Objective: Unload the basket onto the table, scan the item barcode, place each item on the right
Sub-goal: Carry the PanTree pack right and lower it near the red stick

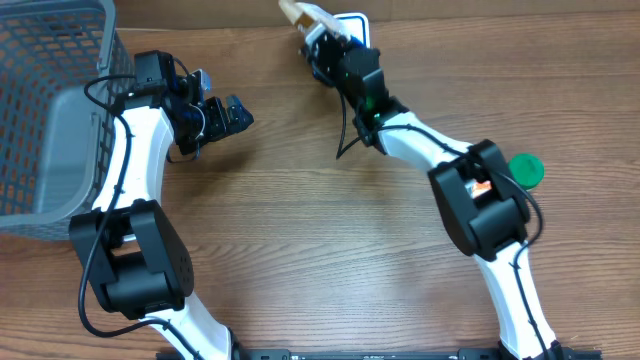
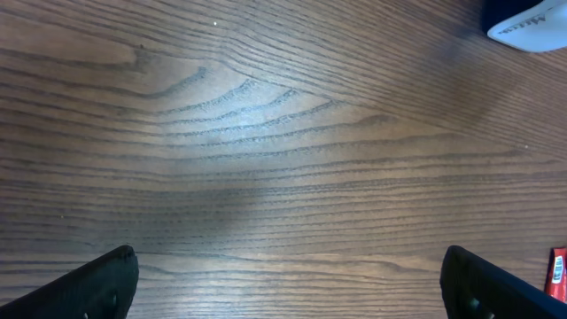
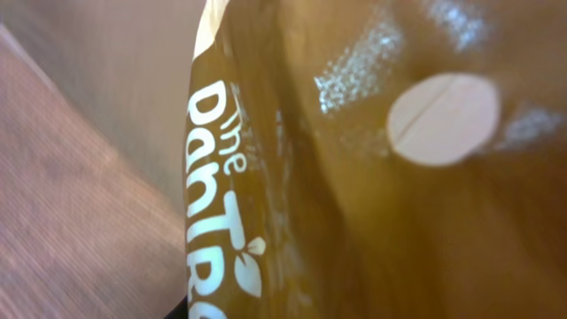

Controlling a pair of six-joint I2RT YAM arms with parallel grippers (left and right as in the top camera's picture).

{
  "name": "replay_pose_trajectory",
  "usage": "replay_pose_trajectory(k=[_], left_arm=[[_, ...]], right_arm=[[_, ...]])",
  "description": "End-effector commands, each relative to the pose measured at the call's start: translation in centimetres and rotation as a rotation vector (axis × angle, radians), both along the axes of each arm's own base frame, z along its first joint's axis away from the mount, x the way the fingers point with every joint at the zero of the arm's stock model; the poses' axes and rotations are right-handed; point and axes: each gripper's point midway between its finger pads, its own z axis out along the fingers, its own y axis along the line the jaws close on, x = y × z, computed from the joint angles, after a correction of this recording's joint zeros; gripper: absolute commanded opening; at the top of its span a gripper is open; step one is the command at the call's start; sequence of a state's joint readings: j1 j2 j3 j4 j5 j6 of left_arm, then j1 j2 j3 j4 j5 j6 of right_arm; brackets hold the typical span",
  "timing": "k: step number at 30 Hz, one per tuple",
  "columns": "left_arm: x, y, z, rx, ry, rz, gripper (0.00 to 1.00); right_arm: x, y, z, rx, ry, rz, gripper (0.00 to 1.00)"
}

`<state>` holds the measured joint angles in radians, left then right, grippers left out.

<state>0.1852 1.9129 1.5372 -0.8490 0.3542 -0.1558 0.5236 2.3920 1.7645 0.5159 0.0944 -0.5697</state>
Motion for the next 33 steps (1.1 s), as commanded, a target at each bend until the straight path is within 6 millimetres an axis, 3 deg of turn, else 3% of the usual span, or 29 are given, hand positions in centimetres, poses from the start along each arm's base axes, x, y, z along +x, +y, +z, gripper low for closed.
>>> replay_pose_trajectory(k=[1, 6, 9, 12, 14, 17, 20, 26, 32, 33], left_arm=[[0.6, 0.2, 0.6, 0.007, -0.017, 0.009, 1.0], [0.6, 0.2, 0.6, 0.007, -0.017, 0.009, 1.0], [0.6, 0.2, 0.6, 0.007, -0.017, 0.009, 1.0], [0.6, 0.2, 0.6, 0.007, -0.017, 0.009, 1.0], [0.6, 0.2, 0.6, 0.007, -0.017, 0.009, 1.0], [0.6, 0.2, 0.6, 0.007, -0.017, 0.009, 1.0], [0.6, 0.2, 0.6, 0.007, -0.017, 0.009, 1.0], [0.6, 0.2, 0.6, 0.007, -0.017, 0.009, 1.0], [0.6, 0.2, 0.6, 0.007, -0.017, 0.009, 1.0], [0.6, 0.2, 0.6, 0.007, -0.017, 0.009, 1.0]], right_arm=[[-1.4, -1.6, 11.3, 0.165, -0.084, -0.032, 0.03], [-3.2, -4.6, 14.4, 0.215, 0.053, -0.138, 0.04], [-4.8, -6.0, 14.9, 0.213, 0.151, -0.177, 0.03], [-7.5, -7.5, 14.0, 0.194, 0.313, -0.212, 0.04], [-9.3, -8.6, 12.5, 0.16, 0.427, -0.241, 0.04], [-12.5, -10.3, 8.2, 0.088, 0.643, -0.309, 0.04], [-16.3, -12.4, 3.4, -0.022, 0.866, -0.385, 0.04], [-25.1, -15.8, -4.3, -0.257, 1.257, -0.436, 0.04], [-28.2, -18.2, -8.1, -0.35, 1.379, -0.486, 0.04], [-28.7, -18.7, -8.7, -0.361, 1.398, -0.498, 0.1]])
